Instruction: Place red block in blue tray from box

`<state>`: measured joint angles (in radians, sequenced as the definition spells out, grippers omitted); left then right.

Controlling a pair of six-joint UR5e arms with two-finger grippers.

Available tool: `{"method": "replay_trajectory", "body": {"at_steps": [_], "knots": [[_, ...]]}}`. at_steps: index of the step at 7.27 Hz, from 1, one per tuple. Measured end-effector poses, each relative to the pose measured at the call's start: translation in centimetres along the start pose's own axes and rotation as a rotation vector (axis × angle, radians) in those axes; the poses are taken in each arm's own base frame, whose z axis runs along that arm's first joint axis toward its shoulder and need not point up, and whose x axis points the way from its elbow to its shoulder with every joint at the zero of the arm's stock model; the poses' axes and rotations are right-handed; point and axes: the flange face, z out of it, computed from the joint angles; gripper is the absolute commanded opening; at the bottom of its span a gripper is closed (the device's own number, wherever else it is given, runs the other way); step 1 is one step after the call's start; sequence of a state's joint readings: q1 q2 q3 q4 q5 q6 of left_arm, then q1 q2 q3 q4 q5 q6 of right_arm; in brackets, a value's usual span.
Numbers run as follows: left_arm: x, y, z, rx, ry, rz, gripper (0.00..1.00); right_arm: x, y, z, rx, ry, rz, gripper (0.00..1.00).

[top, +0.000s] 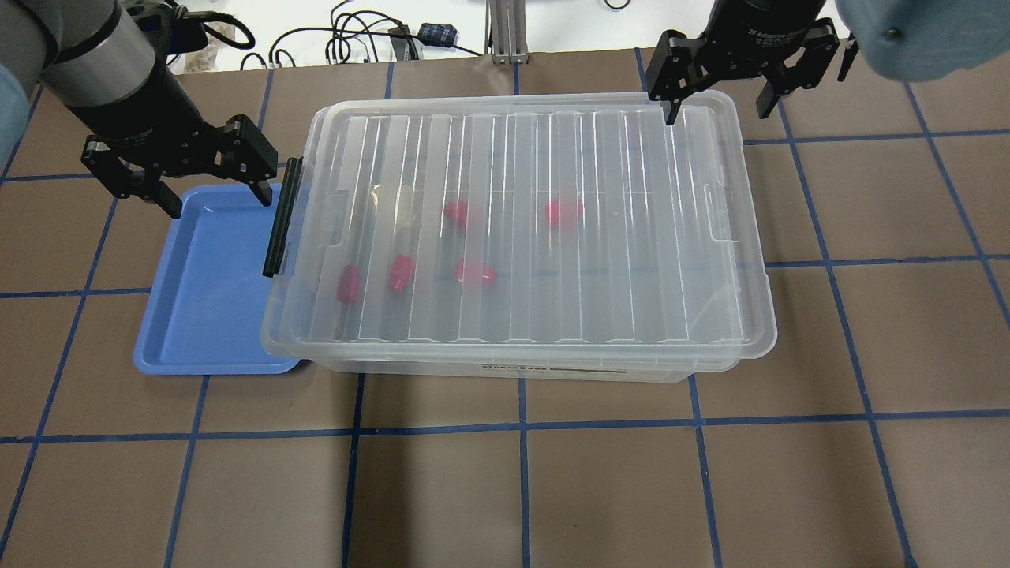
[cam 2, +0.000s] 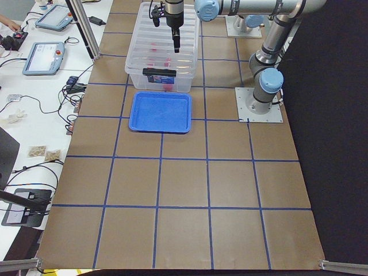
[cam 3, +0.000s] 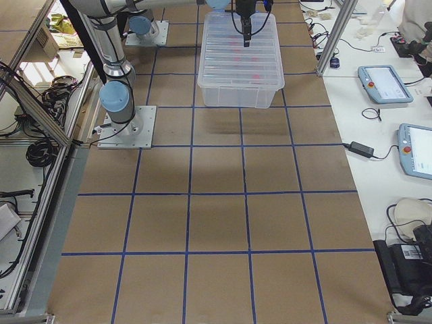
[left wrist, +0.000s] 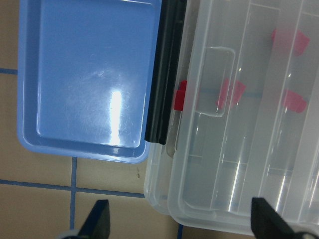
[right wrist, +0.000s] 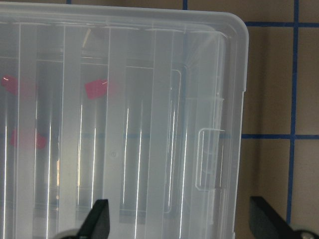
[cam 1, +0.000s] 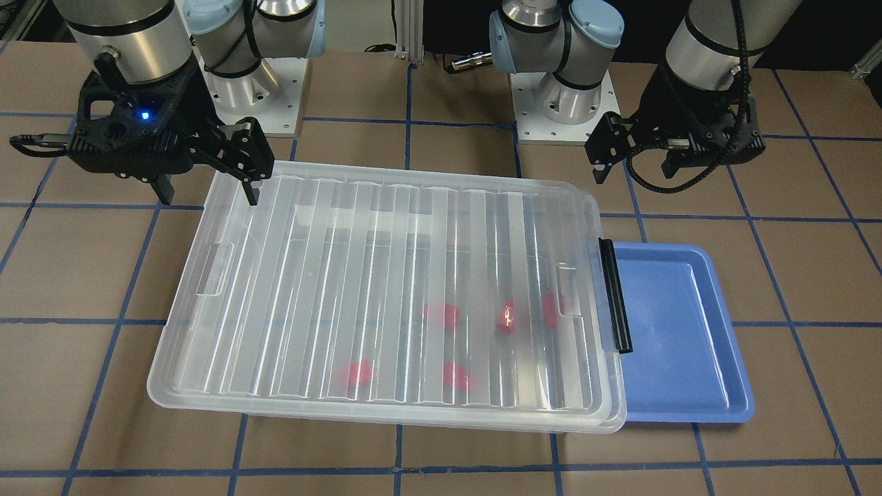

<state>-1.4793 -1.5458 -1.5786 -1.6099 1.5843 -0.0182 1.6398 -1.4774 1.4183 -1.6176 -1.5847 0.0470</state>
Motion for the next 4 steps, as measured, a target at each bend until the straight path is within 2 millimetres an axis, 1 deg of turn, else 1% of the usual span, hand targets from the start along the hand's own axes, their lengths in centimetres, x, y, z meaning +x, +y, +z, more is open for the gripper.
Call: {"method": "replay_trajectory", "body": {"at_steps": [4], "knots": [[-0.02, 0.06, 0.00, -0.001, -0.005, 0.000, 1.00, -0.02, -0.04, 0.12, -0.001, -0.004, -0.011, 1.00]]}}
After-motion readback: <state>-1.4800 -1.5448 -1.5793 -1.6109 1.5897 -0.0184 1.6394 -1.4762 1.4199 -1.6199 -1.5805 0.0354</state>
